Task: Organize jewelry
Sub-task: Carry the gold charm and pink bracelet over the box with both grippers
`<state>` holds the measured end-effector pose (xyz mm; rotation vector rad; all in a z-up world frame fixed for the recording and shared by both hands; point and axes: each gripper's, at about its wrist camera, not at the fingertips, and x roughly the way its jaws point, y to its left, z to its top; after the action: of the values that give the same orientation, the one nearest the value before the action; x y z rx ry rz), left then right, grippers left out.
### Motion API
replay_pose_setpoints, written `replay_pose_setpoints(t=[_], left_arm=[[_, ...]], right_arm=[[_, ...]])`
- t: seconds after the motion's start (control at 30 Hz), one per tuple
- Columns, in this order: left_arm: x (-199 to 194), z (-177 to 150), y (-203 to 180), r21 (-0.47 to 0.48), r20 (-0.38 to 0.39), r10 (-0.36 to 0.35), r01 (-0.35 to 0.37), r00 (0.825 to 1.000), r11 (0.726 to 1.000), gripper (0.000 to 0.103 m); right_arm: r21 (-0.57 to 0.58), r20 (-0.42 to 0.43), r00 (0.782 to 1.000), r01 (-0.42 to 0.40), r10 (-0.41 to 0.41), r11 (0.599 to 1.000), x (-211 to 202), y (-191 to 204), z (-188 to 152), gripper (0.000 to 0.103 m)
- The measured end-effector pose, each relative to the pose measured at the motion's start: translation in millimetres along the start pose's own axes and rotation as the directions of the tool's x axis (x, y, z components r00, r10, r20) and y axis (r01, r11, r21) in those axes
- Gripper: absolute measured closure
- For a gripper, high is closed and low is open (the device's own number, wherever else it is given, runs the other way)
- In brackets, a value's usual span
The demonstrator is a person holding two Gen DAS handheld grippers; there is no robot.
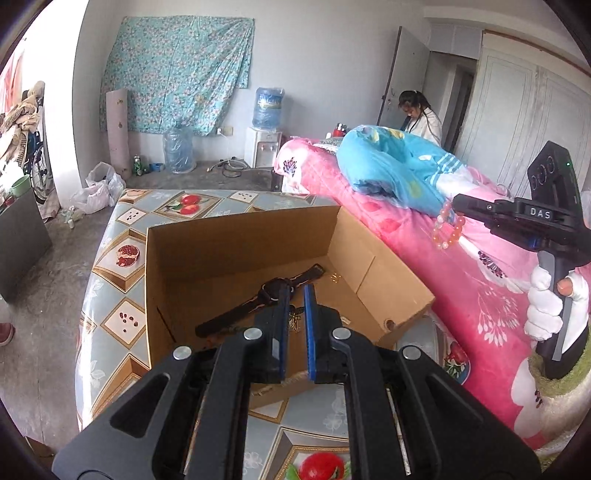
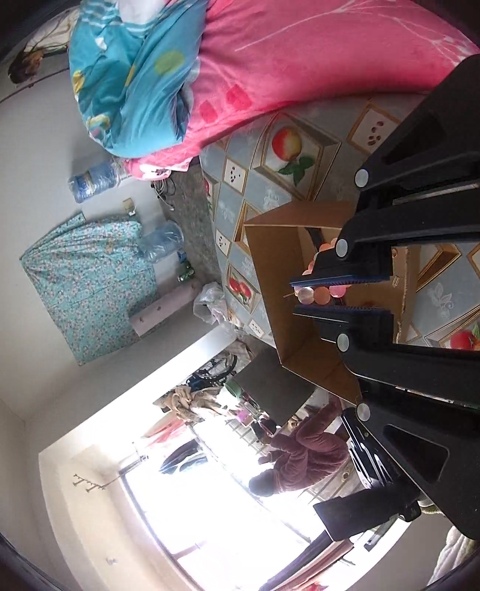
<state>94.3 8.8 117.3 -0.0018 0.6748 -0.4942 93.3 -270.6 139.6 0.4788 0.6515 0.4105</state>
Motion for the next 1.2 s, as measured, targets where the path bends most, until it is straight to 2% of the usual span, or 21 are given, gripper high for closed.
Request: replay_pose_setpoints(t=[0.07, 0.17, 0.27, 0.33, 0.47, 0.57, 0.6, 0.63, 0.77, 0.93, 1.07, 1.2], left_arm=[[24.1, 11.2, 14.1, -0.013, -0.061, 0.005, -0.005, 0.998, 1.000, 0.096], [67.0, 29.3, 38.2, -0.046, -0.173, 0.010, -0.018, 0.985, 0.999, 0.096], [107.9, 41.8, 54.4, -0.040, -0.282, 0.048, -0.062, 0.958, 0.997, 0.096], [131.5, 46.4, 62.0, -0.043, -0.353, 0.061, -0.081, 0.934, 0.996, 0.096], [168.5, 50.9, 72.1, -0.037, -0.446, 0.103, -0.134, 0.889, 0.990, 0.096], [184.0, 51.3, 77.3, -0.046, -0.477, 0.118, -0.159, 0.871, 0.986, 0.090], [186.6, 51.1, 78.9, -0.055, -0.481, 0.115, -0.161, 0.869, 0.985, 0.082], [187.7, 50.5, 78.9, -0.063, -0.482, 0.114, -0.164, 0.869, 0.984, 0.076], [180.7, 48.9, 78.5, -0.106, -0.461, 0.083, -0.148, 0.884, 0.983, 0.070], [145.1, 52.5, 72.1, -0.111, -0.365, 0.076, -0.124, 0.928, 0.986, 0.059], [99.2, 46.7, 72.6, -0.166, -0.260, 0.061, -0.106, 0.964, 0.980, 0.051], [54.4, 30.6, 75.4, -0.234, -0.159, 0.075, -0.111, 0.984, 0.966, 0.044]], right_arm=[[0.003, -0.052, 0.998, -0.041, 0.041, 0.999, 21.5, 0.3, 7.8, 0.093], [0.005, -0.118, 0.991, -0.059, 0.060, 0.998, 52.6, 0.9, 15.2, 0.093], [0.014, -0.156, 0.984, -0.086, 0.087, 0.996, 72.6, -2.8, 19.1, 0.093], [0.016, -0.175, 0.980, -0.089, 0.090, 0.996, 82.9, -4.3, 20.5, 0.093], [0.037, -0.218, 0.970, -0.105, 0.110, 0.994, 97.2, -7.1, 19.8, 0.093], [0.033, -0.256, 0.962, -0.092, 0.098, 0.995, 104.6, -9.1, 17.6, 0.093], [0.034, -0.272, 0.957, -0.091, 0.097, 0.995, 107.8, -10.1, 17.0, 0.093], [0.033, -0.287, 0.953, -0.085, 0.091, 0.996, 110.7, -11.1, 16.6, 0.093], [0.008, -0.333, 0.942, -0.048, 0.048, 0.999, 116.8, -12.5, 13.1, 0.093], [-0.008, -0.367, 0.930, -0.034, 0.029, 0.999, 116.1, -13.8, 9.6, 0.093], [-0.001, -0.401, 0.915, -0.038, 0.035, 0.999, 116.3, -12.4, 4.5, 0.093], [0.010, -0.446, 0.894, -0.049, 0.049, 0.999, 121.9, -7.6, -3.0, 0.093]])
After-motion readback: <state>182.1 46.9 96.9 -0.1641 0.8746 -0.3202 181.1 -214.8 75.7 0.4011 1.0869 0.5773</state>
